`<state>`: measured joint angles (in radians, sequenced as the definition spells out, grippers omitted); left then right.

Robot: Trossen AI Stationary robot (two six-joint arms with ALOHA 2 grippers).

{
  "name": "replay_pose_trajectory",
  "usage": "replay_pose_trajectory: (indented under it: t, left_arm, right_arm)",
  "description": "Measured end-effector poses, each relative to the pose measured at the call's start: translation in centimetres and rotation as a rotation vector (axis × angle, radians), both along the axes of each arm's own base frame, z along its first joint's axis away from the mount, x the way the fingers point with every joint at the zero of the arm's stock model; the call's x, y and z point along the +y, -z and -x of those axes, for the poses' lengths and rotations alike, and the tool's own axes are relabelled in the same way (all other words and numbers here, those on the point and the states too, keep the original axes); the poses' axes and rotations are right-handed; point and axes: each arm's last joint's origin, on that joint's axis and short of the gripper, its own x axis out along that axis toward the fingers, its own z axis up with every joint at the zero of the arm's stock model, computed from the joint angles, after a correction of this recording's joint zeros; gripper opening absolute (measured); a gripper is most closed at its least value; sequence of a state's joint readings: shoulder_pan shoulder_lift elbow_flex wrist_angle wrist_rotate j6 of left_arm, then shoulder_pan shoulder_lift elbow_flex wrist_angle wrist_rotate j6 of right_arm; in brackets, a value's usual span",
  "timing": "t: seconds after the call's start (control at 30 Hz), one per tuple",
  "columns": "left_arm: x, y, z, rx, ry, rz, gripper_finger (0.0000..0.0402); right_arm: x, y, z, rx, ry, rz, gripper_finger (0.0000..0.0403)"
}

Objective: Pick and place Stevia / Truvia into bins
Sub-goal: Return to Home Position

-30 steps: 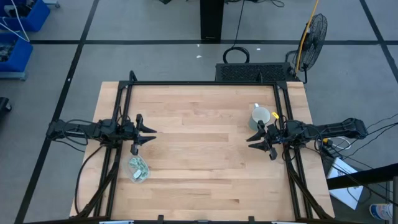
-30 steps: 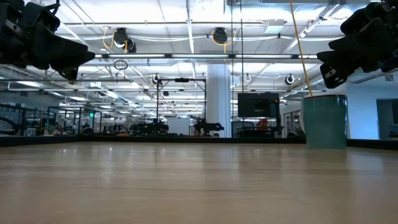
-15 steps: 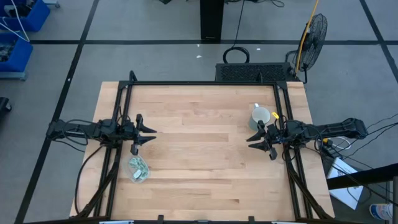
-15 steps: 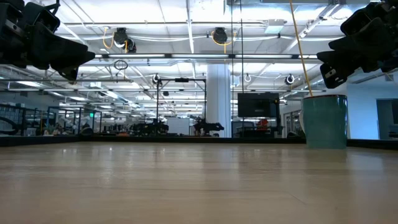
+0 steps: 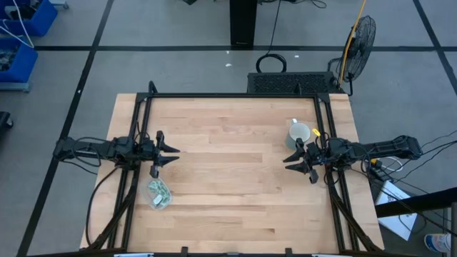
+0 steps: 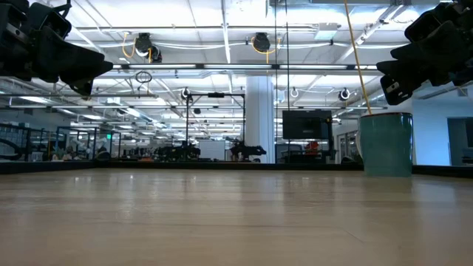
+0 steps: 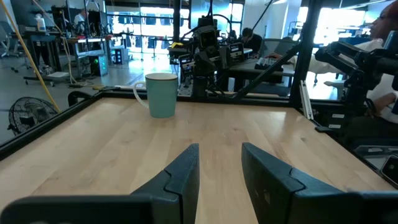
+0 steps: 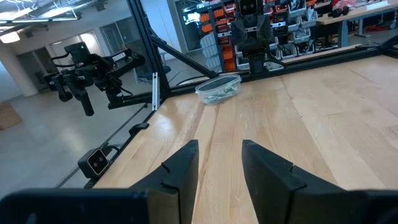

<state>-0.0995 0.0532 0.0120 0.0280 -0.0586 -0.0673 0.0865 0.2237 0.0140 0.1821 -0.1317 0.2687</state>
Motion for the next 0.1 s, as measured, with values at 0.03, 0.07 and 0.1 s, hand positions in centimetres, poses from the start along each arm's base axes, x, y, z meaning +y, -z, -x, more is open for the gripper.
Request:
replay_pose_trajectory:
  t: [0.03, 0.07, 0.1]
  left_arm:
    - [0.00, 0.00, 0.00, 0.000, 0.000, 0.000, 0.0124]
    - [0.00, 0.00, 0.00, 0.000, 0.000, 0.000, 0.0124]
    - [0.00, 0.00, 0.00, 0.000, 0.000, 0.000, 0.0124]
  right_arm:
    - [0.00, 0.00, 0.00, 0.000, 0.000, 0.000, 0.0116]
    - [0.00, -0.01, 0.00, 0.000, 0.000, 0.000, 0.0116]
    - [0.00, -0.01, 0.00, -0.001, 0.000, 0.000, 0.0116]
